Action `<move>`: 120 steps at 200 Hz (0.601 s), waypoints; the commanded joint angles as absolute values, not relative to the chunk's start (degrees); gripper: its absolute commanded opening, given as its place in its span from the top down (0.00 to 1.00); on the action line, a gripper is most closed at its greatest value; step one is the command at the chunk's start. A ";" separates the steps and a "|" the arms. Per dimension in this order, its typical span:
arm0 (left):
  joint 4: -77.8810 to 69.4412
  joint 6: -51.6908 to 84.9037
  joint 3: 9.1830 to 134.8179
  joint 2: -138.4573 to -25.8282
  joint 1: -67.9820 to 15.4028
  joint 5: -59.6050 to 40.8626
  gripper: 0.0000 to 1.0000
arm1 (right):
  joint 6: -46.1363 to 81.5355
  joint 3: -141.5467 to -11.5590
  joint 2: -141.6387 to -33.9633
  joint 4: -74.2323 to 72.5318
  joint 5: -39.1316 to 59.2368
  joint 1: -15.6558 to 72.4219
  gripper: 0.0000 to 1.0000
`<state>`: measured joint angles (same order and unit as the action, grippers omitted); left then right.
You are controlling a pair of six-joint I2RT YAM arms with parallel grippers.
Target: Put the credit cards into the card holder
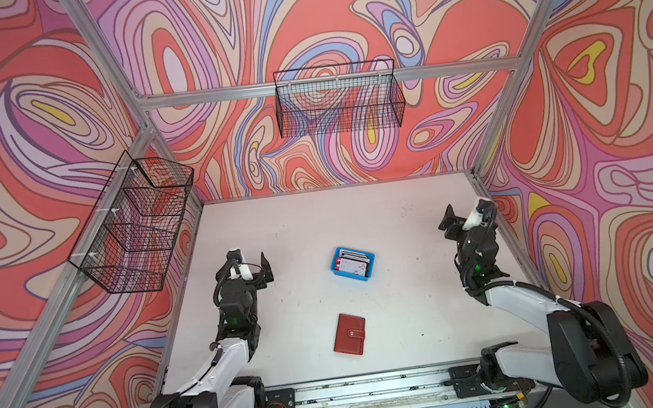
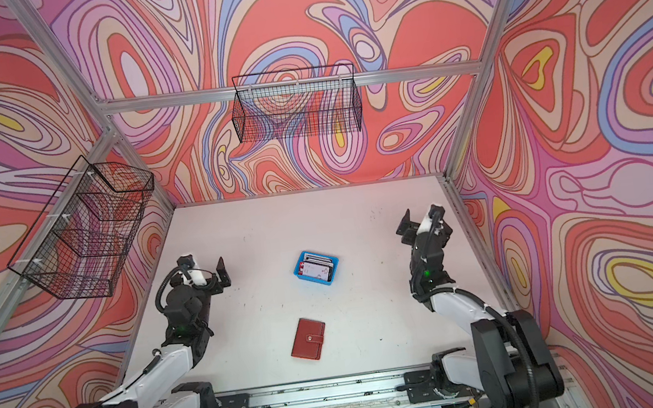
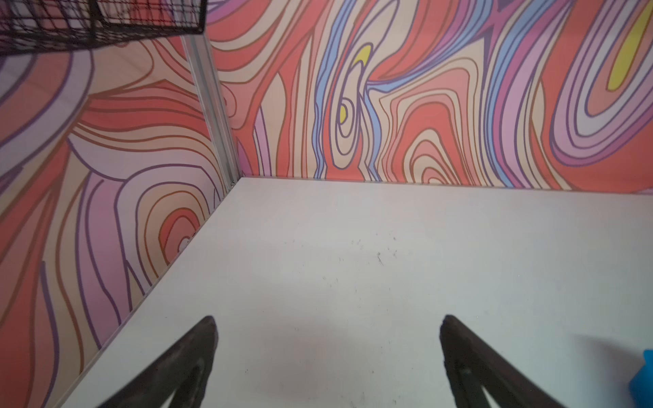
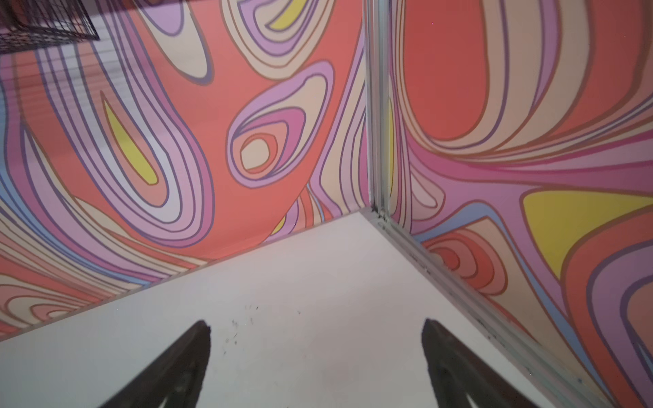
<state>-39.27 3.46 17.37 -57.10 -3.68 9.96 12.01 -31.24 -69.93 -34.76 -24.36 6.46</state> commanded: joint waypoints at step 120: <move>24.04 47.20 30.16 -33.61 -3.34 0.22 0.00 | 49.88 -31.15 -46.20 11.27 13.25 6.68 0.02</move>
<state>18.37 38.39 32.62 -35.00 -3.68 5.85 44.73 -32.21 -48.93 9.89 5.54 6.48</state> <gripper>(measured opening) 0.998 0.982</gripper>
